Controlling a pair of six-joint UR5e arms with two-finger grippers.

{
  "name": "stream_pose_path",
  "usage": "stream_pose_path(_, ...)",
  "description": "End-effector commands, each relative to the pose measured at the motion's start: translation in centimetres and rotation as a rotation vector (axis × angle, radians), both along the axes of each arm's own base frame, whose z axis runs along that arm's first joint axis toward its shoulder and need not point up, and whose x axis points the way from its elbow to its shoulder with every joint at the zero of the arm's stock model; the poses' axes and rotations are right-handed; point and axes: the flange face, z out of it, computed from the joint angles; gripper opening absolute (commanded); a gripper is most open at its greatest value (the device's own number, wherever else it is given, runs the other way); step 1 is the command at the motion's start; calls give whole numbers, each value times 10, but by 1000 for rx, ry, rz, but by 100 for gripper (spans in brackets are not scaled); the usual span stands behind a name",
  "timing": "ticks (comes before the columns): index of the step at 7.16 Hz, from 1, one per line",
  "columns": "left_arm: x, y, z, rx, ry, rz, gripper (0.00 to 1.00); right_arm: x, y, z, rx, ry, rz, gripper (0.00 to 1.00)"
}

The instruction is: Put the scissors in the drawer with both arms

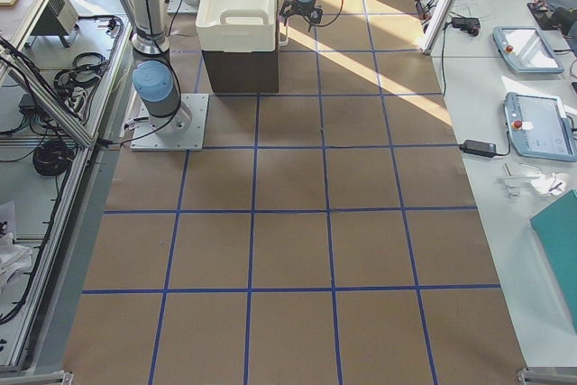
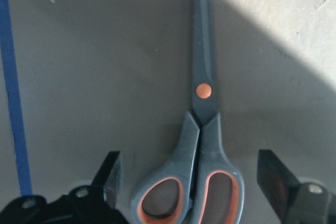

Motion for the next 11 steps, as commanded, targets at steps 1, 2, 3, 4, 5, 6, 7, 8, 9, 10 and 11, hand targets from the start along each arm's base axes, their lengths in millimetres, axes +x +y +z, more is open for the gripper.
stream_pose_path(1,-1,0,-7,14,7,4,90,0,-2,-10,15,22,-13,100)
stream_pose_path(2,-10,0,-10,27,15,24,89,-1,-3,-14,20,32,-10,100)
stream_pose_path(3,-10,0,-13,30,17,21,85,-3,-1,-23,25,42,-7,100)
stream_pose_path(4,-10,0,-17,33,19,19,85,-3,-3,-23,18,43,-8,100)
stream_pose_path(5,-10,0,-18,31,18,16,84,-3,-3,-22,9,41,-10,100)
stream_pose_path(6,-10,0,-19,34,20,15,83,-1,-8,-18,-23,29,-11,100)
stream_pose_path(7,-10,-1,-20,33,19,13,71,-1,-8,-17,-27,28,-11,100)
stream_pose_path(8,-9,-1,-20,32,17,13,50,0,-8,-16,-30,27,-10,100)
stream_pose_path(9,-9,0,-20,33,10,-1,34,0,-13,-13,-60,15,-7,100)
stream_pose_path(10,-10,-1,-19,31,9,-13,0,1,-15,-15,-68,9,-7,100)
stream_pose_path(11,-11,-2,-18,30,8,-16,0,1,-18,-16,-70,11,-6,100)
